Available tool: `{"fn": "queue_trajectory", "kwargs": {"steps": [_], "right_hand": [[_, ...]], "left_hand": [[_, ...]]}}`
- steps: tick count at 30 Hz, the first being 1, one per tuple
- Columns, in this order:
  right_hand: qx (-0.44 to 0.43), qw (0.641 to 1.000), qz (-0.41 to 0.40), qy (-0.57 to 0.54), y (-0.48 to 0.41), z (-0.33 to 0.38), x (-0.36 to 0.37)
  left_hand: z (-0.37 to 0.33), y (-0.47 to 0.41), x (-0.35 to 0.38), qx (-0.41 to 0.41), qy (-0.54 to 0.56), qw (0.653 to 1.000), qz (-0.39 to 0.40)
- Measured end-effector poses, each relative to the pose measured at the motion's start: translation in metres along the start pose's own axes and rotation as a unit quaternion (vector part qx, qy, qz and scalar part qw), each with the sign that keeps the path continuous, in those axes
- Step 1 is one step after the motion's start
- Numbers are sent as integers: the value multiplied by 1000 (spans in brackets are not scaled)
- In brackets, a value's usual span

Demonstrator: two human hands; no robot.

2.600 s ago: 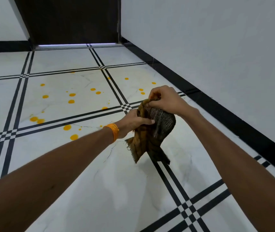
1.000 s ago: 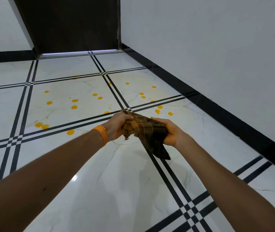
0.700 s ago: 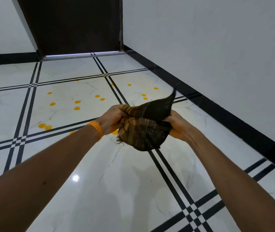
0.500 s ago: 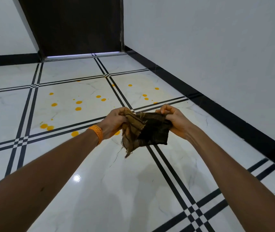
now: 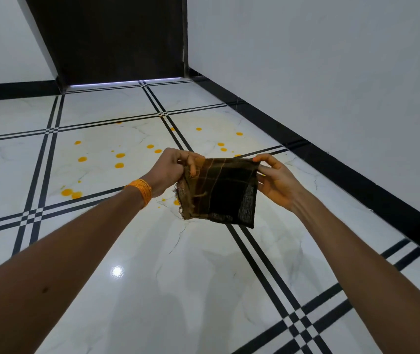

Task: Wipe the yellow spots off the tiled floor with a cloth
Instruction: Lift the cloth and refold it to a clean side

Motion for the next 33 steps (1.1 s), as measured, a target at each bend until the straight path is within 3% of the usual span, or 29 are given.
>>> {"fn": "queue_trajectory", "kwargs": {"steps": [4, 9, 15, 20, 23, 26, 29, 33], "right_hand": [[-47, 993, -21, 109, -2, -5, 1], [-74, 991, -80, 77, -5, -3, 4], [-114, 979, -127, 116, -10, 3, 2], [-131, 972, -148, 127, -8, 11, 11], [-108, 969, -161, 152, -6, 6, 10], [-35, 978, -170, 120, 0, -1, 12], [20, 978, -140, 150, 6, -8, 17], [52, 978, -120, 165, 14, -7, 26]], "left_hand": [[0, 0, -3, 51, -64, 997, -7], [0, 1, -10, 82, -84, 987, -112], [4, 2, -9, 60, -83, 992, -76], [5, 4, -3, -15, -52, 997, 56], [6, 7, -3, -52, 0, 994, 93], [9, 4, -4, -85, 55, 992, 76], [17, 2, 1, -141, 94, 986, 1], [26, 6, 21, -246, 173, 953, -26]]}}
Point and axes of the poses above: each hand's wrist, its own y-axis away from the middle knuckle, its own x-axis out of the palm, z = x × y, the point moved 5 cm from there along -y, towards the middle knuckle, and after that the axes turned 12 degrees about -z, right-handed, at the moved point
